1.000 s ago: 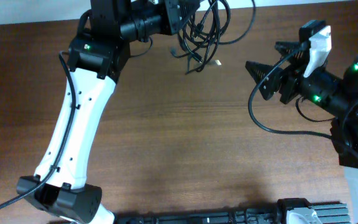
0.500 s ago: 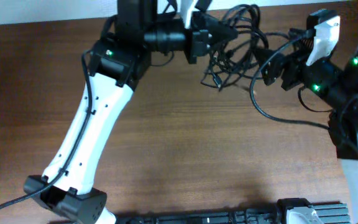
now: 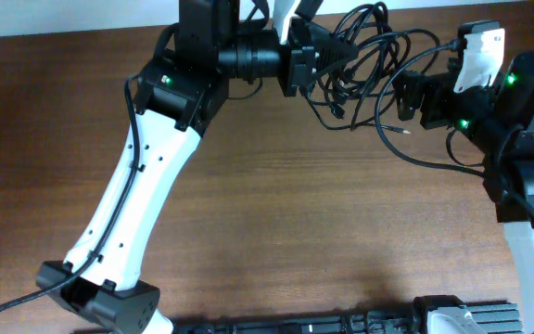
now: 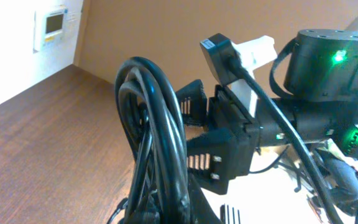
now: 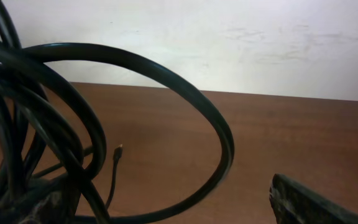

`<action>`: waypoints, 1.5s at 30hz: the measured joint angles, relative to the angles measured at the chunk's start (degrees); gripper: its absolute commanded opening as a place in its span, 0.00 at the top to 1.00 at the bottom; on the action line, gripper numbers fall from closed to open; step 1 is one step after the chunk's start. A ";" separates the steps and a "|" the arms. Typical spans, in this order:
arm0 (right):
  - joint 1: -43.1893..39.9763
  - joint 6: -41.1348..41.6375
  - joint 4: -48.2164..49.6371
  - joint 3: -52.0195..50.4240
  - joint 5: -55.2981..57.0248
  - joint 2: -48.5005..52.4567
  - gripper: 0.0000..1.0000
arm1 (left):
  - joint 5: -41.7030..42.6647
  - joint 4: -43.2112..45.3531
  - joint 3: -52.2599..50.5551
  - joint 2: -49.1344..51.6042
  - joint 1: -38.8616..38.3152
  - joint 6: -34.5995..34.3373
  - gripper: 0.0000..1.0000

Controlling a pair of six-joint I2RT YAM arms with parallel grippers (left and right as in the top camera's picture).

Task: Untangle cables

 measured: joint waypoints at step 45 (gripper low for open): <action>0.28 0.00 -5.53 0.04 30.42 3.13 0.03 | 6.03 -1.60 0.00 0.13 9.88 -0.09 1.00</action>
